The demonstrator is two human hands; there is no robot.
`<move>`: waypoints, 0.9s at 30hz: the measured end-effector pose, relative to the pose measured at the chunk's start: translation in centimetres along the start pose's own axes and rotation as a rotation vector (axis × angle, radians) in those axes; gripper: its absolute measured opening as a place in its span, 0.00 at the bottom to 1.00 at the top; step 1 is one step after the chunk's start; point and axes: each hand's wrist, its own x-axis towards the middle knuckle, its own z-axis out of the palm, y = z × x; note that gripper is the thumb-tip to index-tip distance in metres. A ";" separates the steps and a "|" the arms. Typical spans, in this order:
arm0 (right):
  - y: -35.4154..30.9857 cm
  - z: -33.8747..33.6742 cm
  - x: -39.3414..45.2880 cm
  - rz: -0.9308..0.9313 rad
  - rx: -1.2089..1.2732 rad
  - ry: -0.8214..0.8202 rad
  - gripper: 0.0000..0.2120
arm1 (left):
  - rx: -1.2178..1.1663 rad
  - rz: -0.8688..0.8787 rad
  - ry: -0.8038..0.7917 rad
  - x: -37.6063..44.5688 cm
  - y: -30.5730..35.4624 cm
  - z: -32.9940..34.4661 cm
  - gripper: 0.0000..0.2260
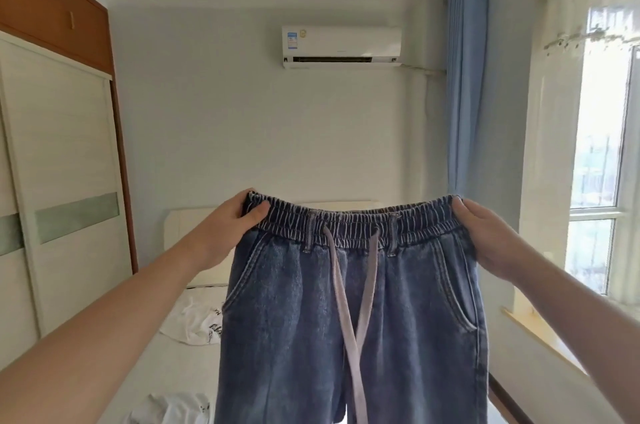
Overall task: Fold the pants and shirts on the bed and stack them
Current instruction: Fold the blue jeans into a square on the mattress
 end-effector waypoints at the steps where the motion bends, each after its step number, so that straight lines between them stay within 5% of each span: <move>1: 0.2 0.3 -0.1 0.056 0.085 0.010 0.22 | -0.155 -0.053 0.014 -0.2 -0.3 0.5 0.15; 4: 0.9 1.8 -0.5 0.188 0.287 0.094 0.22 | -0.456 -0.162 0.172 -0.8 -0.6 2.4 0.11; 9: 2.2 5.6 -1.2 0.314 0.531 0.325 0.17 | -0.666 -0.309 0.443 -1.4 0.0 6.4 0.12; 13: 1.6 10.2 -2.7 0.333 0.674 0.353 0.17 | -0.779 -0.385 0.568 -2.0 1.4 11.0 0.14; 20: 0.8 15.9 -6.3 0.044 0.444 0.298 0.21 | -0.426 -0.165 0.739 -3.3 2.0 17.0 0.12; 24: 1.0 16.8 -8.0 -0.067 0.231 0.329 0.16 | -0.165 -0.047 0.663 -4.1 2.0 17.3 0.17; 27: 1.2 17.2 -9.2 -0.090 0.217 0.155 0.15 | -0.138 -0.012 0.563 -4.5 1.8 17.2 0.28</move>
